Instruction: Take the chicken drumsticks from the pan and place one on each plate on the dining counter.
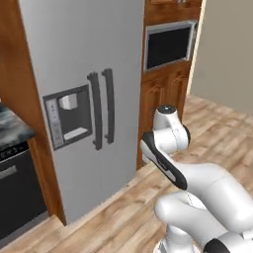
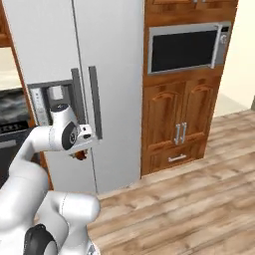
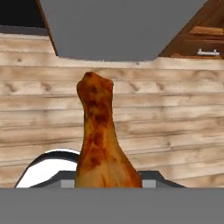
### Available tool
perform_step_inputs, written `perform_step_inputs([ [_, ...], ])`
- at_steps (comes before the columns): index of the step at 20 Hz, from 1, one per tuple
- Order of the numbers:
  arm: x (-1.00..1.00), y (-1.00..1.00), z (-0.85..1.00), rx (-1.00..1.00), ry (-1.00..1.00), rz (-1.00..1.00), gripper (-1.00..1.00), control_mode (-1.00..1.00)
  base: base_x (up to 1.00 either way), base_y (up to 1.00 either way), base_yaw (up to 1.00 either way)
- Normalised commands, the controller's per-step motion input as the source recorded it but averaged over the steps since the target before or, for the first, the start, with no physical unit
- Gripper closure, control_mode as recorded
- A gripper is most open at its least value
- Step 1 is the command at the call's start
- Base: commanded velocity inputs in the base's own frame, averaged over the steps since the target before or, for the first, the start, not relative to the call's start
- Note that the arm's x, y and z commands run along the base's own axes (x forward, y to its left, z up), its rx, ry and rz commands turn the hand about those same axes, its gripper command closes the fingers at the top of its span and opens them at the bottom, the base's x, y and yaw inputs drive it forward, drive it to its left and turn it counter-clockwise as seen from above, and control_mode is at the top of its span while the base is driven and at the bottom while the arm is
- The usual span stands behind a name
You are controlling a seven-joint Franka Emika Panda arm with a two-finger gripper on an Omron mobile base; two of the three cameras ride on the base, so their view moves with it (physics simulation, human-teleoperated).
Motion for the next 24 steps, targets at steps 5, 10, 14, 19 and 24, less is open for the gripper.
perform_step_inputs([
  [5, 0.00, 0.00, 0.00, 0.00, 0.00, 0.00, 1.00, 1.00, 0.04, 0.00, -1.00],
  [10, 0.00, 0.00, 0.00, 0.00, 0.00, 0.00, 1.00, 1.00, 0.05, 0.00, -1.00],
  [14, 0.00, 0.00, 0.00, 0.00, 0.00, 0.00, 1.00, 1.00, 0.06, 0.00, -1.00],
  [19, 0.00, 0.00, 0.00, 0.00, 0.00, 0.00, 1.00, 1.00, 0.30, 0.07, -0.82],
  [24, 0.00, 0.00, 0.00, 0.00, 0.00, 0.00, 1.00, 1.00, 0.45, 0.18, -0.22],
])
